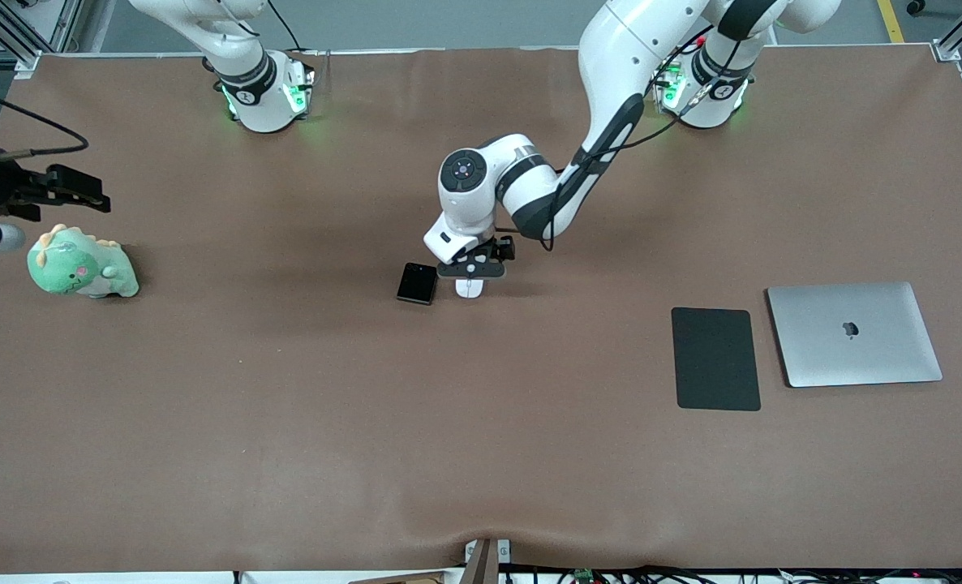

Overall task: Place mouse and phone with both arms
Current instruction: 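Lower and close the left gripper on the mouse while the right gripper reaches out, then carry the mouse toward the mouse pad while the right gripper reaches the phone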

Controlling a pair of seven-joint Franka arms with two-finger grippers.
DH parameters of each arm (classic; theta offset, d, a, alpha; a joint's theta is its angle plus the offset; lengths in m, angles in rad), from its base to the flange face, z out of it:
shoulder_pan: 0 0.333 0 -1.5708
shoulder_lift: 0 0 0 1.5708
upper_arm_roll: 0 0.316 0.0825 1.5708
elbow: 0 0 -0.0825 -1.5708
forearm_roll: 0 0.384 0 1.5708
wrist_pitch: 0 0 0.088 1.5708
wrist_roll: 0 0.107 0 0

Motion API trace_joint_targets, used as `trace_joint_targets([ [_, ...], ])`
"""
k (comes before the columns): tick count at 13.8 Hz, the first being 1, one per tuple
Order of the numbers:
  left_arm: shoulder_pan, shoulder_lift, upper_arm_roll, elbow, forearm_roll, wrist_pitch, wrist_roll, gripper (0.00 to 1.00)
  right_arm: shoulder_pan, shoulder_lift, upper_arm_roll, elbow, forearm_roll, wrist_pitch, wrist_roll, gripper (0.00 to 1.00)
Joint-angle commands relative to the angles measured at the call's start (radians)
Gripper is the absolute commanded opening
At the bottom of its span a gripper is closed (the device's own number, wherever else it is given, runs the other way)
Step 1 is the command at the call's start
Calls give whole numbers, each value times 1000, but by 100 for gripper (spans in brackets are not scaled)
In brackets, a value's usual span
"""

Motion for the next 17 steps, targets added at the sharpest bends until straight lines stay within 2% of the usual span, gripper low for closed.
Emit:
trace_joint_targets([
  [1, -19, 39, 15, 31, 26, 43, -44, 100, -8, 12, 14, 12, 17, -7, -4, 100],
  [4, -19, 54, 17, 40, 28, 51, -46, 100, 32, 52, 17, 12, 37, -2, 2, 100],
  [6, -19, 67, 23, 50, 28, 66, -46, 100, 52, 93, 17, 12, 127, 0, 4, 100],
  [8, -18, 70, 23, 48, 28, 73, -47, 100, 82, 147, 17, 10, 159, 12, 4, 100],
  [10, -16, 68, 24, 50, 33, 74, -49, 53, 124, 194, 17, 6, 160, 62, 54, 100],
  [11, -18, 65, 32, 50, 39, 73, -49, 34, 142, 211, 17, -1, 160, 93, 81, 100],
  [12, -18, 61, 38, 50, 52, 73, -49, 19, 157, 225, 17, -5, 160, 114, 101, 100],
  [13, -15, 56, 38, 50, 57, 73, -49, 14, 162, 233, 15, -7, 160, 121, 108, 100],
  [14, -12, 47, 38, 48, 57, 73, -49, 12, 164, 237, 17, -8, 160, 121, 108, 100],
  [17, 5, -1, 38, 45, 57, 60, -58, 12, 168, 239, 15, -14, 160, 119, 109, 100],
])
